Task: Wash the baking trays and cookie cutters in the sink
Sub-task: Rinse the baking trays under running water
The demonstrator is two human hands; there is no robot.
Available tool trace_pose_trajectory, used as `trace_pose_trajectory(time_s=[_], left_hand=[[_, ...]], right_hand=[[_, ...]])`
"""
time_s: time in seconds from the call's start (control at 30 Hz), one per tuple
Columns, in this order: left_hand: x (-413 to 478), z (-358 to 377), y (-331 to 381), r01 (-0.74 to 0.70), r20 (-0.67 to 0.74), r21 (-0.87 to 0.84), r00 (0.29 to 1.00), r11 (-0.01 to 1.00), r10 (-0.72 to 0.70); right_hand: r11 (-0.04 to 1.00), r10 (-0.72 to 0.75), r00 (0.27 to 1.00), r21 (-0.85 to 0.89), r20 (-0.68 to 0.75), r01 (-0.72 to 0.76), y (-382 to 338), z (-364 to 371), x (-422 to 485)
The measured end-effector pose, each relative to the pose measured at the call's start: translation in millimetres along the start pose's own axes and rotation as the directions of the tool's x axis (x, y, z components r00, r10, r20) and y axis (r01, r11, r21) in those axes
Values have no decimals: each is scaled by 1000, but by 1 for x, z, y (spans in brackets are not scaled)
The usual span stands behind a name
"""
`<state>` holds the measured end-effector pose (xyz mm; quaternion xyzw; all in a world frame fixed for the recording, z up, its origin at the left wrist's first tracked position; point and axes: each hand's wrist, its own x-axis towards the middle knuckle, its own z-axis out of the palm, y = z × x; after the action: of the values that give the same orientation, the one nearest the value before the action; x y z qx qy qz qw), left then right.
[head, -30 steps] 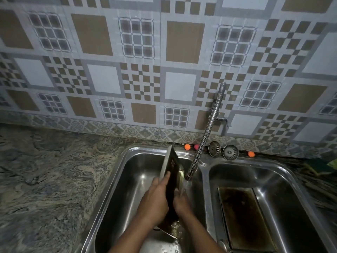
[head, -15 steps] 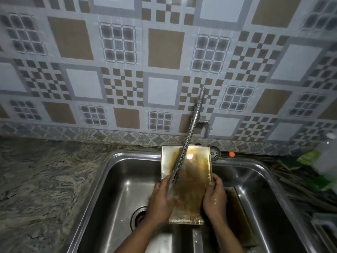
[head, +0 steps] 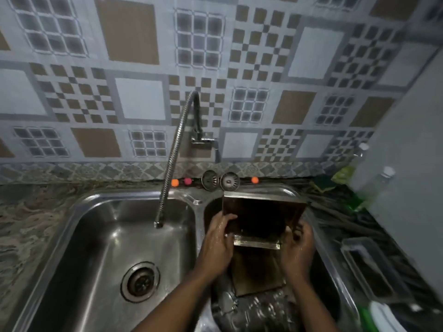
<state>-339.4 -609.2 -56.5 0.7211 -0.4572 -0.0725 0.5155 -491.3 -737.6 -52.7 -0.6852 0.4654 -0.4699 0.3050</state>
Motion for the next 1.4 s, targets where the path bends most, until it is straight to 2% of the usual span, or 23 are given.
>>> trace_pose_trajectory(time_s=[0.17,0.37,0.43,0.5,0.6,0.7,0.8,0.87,1.07,1.23,1.33,1.4], left_hand=[[1,34,-1,123,-90,24,989,992,-120],[-15,68,-7,390,-127,62,916,919,-380],[-20,78,-10,495,-129,42,864,868,-486],[-22,87,-18,627,-127,72,777,776,-616],[-20,95,-34,717,-38,142,693,682,-720],[-14,103,-51,748,68,139,647,649,-759],[-12,107,-66,764,128,194,602,615,-788],[-12,112,-74,771,157,181,590,610,-792],[-12,118,-87,740,177,154,632,655,-755],[-17,127,-94,790,59,17,611,613,-789],[-20,133,-96,810,27,-64,585,583,-810],[-23,136,-98,799,-29,-56,599,599,-800]], right_hand=[[997,70,981,2,178,-72,30,-9,35],[988,127,882,-131,453,-75,77,-1,54],[981,165,843,-171,513,-89,89,4,57],[970,213,802,-221,558,-104,103,9,61],[938,312,707,-322,634,-125,134,18,62],[918,361,670,-376,649,-130,161,27,58],[881,460,632,-411,624,-235,179,36,52],[879,458,631,-424,626,-217,185,40,48],[870,478,662,-417,578,-264,190,46,46],[874,454,693,-429,560,-226,188,50,50],[872,469,676,-422,569,-249,185,48,52],[876,460,662,-424,592,-231,184,46,50]])
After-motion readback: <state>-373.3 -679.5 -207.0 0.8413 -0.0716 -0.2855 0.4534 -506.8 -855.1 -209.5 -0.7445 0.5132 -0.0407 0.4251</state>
